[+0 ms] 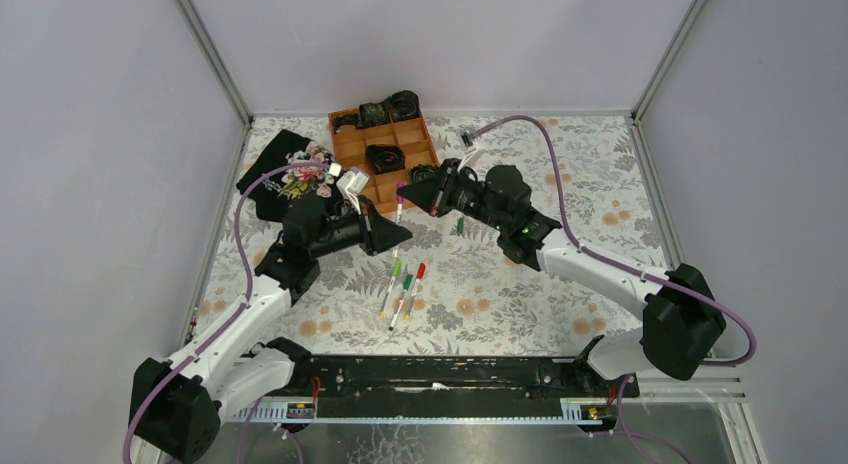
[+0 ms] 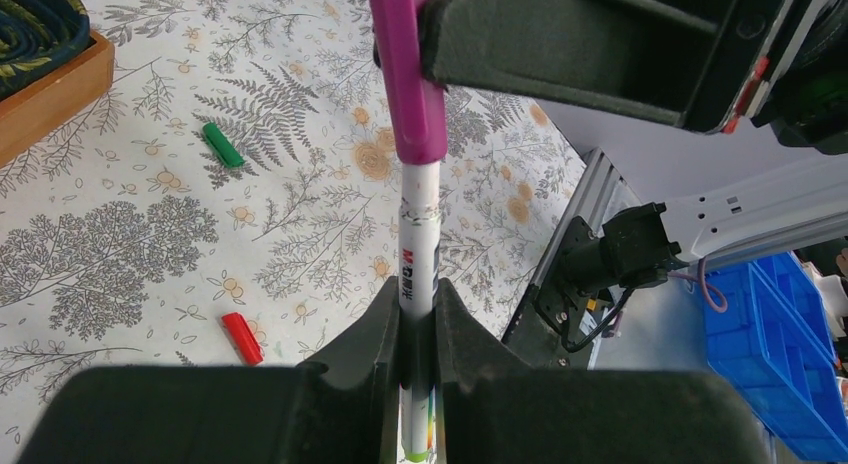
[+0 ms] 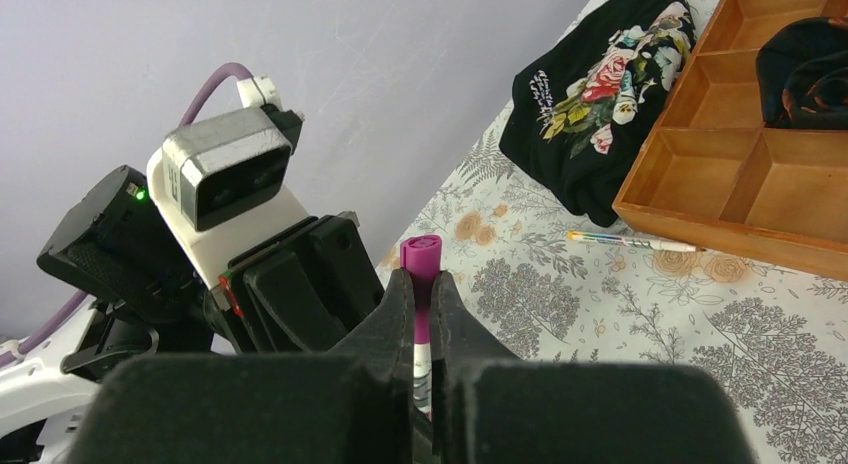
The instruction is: Insert the pens into the pen caps
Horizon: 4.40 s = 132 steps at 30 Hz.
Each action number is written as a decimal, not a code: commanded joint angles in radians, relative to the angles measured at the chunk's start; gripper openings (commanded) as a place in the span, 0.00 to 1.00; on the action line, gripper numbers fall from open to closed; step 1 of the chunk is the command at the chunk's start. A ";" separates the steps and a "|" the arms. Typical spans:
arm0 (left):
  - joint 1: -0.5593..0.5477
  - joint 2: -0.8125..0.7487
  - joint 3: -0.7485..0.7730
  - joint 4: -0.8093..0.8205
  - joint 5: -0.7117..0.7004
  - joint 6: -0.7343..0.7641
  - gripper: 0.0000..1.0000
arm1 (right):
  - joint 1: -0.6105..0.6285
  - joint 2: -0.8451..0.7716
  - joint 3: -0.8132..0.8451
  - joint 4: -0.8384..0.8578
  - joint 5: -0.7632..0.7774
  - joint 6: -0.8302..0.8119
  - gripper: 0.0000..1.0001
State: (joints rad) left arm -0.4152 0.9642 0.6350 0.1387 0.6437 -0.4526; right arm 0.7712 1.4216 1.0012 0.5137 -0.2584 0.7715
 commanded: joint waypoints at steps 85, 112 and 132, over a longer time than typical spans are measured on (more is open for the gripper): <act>0.151 -0.042 0.143 0.254 0.076 -0.071 0.00 | 0.198 0.027 -0.178 -0.424 -0.579 -0.024 0.00; 0.208 -0.046 0.197 -0.036 0.177 0.027 0.00 | 0.237 -0.066 -0.174 -0.522 -0.514 -0.132 0.00; -0.222 0.180 -0.039 -0.564 -0.707 -0.185 0.01 | 0.100 -0.369 -0.092 -0.681 0.206 -0.227 0.82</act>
State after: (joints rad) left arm -0.5983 1.0927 0.5976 -0.3351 0.1413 -0.5804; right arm 0.8856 1.0851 0.9516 -0.1444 -0.1177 0.5510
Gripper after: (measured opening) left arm 0.090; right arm 0.814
